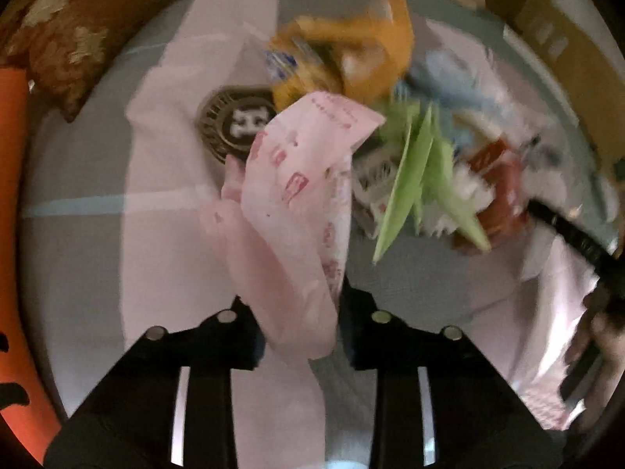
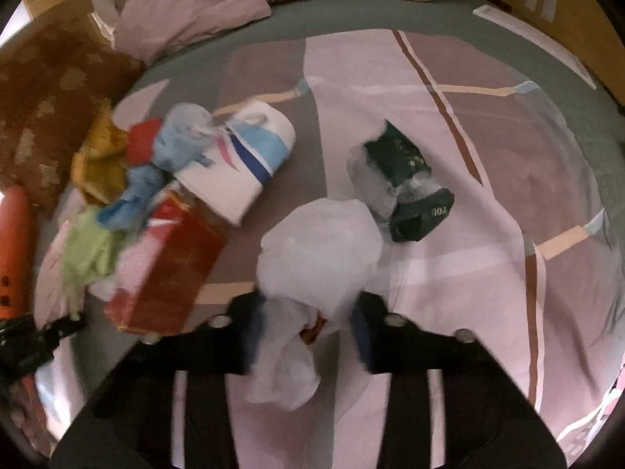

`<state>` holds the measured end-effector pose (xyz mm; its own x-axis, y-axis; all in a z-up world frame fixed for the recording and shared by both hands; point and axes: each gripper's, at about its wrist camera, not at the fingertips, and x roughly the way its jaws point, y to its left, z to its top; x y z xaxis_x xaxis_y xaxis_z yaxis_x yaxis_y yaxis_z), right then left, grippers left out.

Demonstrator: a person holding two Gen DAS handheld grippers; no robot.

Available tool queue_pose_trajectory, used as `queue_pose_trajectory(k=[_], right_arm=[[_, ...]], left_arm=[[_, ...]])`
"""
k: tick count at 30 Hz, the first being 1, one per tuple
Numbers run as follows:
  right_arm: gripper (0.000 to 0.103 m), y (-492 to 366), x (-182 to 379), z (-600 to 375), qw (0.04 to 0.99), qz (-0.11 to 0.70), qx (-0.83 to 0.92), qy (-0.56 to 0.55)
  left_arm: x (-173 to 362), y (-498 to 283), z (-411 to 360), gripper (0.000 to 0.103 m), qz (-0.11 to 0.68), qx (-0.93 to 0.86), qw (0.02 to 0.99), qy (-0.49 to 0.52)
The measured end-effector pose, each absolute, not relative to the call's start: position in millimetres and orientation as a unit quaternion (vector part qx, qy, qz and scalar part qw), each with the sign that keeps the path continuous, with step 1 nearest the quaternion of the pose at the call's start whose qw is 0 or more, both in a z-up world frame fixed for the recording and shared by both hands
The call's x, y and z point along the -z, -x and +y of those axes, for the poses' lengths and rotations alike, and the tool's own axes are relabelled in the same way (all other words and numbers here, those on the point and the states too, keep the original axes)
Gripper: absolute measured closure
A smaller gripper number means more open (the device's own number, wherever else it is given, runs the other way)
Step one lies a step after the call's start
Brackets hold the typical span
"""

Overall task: Collect trash
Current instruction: 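Grasp the pink tissue with the left gripper while the right grasps white plastic, then carry the white plastic to the bin and release it with the right gripper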

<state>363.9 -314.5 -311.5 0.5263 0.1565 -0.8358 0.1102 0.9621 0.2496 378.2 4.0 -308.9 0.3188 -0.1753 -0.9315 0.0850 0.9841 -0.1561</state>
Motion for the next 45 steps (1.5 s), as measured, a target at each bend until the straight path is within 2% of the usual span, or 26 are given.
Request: queue_pose_trajectory(k=[7,12,21,38,45], right_arm=[[0.072,-288.4,216.8,-311.1,0.907,0.376,-0.075,-0.173],[0.072,-240.1,193.6,-297.6,0.930,0.323,-0.087,-0.153],[0.072,-219.7,205.1,-277.1,0.933,0.328,-0.094,-0.115],[0.072,-221.4,206.0,-279.4,0.930,0.335,-0.096,-0.115],[0.072,-177.2,184.8,-325.0,0.949,0.279,-0.032,-0.143]], left_arm=[[212.8,-328.5,31.1,0.079,0.453,0.075,0.886,0.063],[170.3,-287.2,19.3,0.079,0.385,0.100,0.915,0.070],[183.8,-259.4,-27.7,0.079,0.396,0.129,0.909,0.019],[195.6,-260.0,-29.2,0.078,0.407,0.128,0.904,0.008],[193.9,-256.7,-35.5,0.078,0.401,0.147,0.904,0.002]])
